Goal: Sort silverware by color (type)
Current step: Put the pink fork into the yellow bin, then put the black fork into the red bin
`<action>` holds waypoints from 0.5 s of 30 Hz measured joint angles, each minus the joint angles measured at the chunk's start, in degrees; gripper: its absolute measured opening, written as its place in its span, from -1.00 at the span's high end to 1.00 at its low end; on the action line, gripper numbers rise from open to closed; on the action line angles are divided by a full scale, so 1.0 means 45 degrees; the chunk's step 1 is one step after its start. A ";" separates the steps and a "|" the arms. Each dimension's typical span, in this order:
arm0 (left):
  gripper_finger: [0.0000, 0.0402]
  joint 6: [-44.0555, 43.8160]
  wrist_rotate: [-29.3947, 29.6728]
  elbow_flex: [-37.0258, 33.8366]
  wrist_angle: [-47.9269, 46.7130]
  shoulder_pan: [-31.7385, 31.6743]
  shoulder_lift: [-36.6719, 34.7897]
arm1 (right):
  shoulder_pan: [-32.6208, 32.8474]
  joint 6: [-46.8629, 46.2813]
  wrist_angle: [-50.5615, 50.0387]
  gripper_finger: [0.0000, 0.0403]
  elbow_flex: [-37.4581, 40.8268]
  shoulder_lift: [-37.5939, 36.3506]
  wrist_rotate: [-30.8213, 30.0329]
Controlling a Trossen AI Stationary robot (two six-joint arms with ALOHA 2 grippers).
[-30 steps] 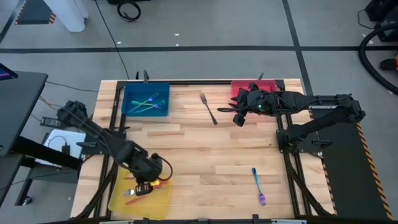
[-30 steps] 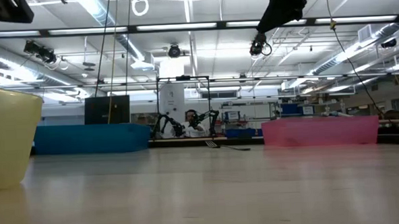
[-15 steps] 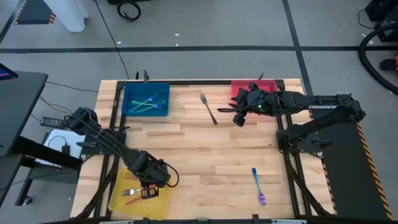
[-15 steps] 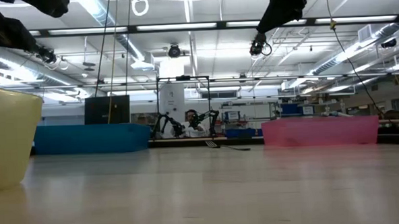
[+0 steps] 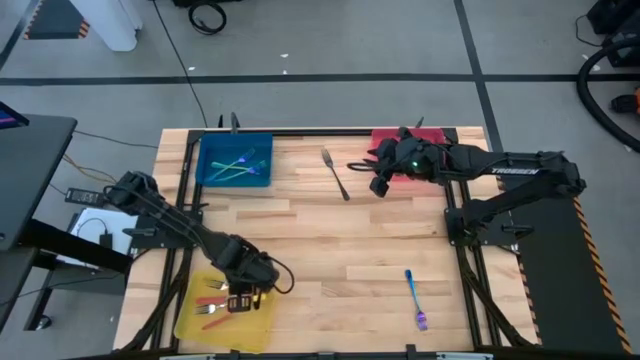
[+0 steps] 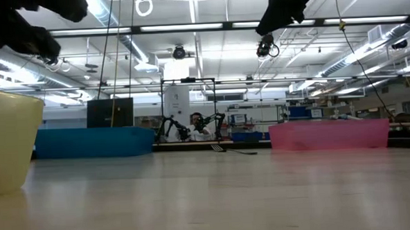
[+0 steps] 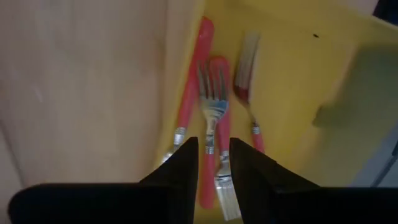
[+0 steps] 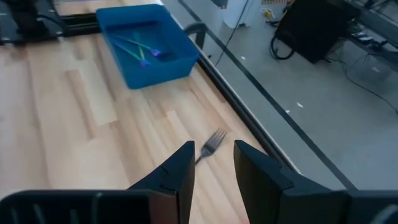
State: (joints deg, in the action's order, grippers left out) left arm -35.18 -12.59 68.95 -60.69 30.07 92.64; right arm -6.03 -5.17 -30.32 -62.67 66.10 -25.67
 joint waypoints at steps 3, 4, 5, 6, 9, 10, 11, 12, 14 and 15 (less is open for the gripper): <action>0.55 0.1315 0.0241 0.0000 -0.0313 -0.0614 -0.0005 | -0.0459 0.0605 0.0313 0.41 0.0000 0.0403 0.0320; 0.55 0.1813 0.0380 0.0000 -0.0360 -0.0877 -0.0005 | -0.0638 0.0801 0.0352 0.41 0.0000 0.0542 0.0414; 0.55 0.2278 0.0524 0.0000 -0.0444 -0.1165 -0.0005 | -0.0806 0.0879 0.0388 0.41 0.0000 0.0705 0.0523; 0.55 0.2684 0.0605 0.0000 -0.0544 -0.1487 -0.0005 | -0.0982 0.0923 0.0410 0.41 0.0000 0.0855 0.0655; 0.55 0.3894 0.0698 0.0000 -0.0524 -0.2440 -0.0005 | -0.1459 0.0825 0.0304 0.41 0.0000 0.1294 0.1252; 0.55 0.4291 0.0710 0.0000 -0.0535 -0.2749 -0.0005 | -0.1583 0.0766 0.0212 0.41 0.0000 0.1420 0.1579; 0.55 0.4729 0.0726 0.0000 -0.0527 -0.3051 -0.0005 | -0.1692 0.0763 0.0152 0.41 0.0000 0.1560 0.1938; 0.55 0.5143 0.0789 0.0000 -0.0512 -0.3352 -0.0005 | -0.1764 0.0768 0.0130 0.41 0.0000 0.1709 0.2358; 0.55 0.5802 0.1323 0.0000 -0.0407 -0.3874 -0.0005 | -0.1875 0.0763 0.0093 0.41 0.0000 0.2059 0.3347; 0.54 0.6026 0.1692 0.0000 -0.0282 -0.4136 -0.0005 | -0.1895 0.0768 -0.0005 0.41 0.0000 0.2263 0.3830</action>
State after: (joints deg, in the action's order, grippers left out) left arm -8.06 -4.98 68.95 -61.96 11.45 92.62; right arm -14.56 -1.72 -30.35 -62.67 76.28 -8.44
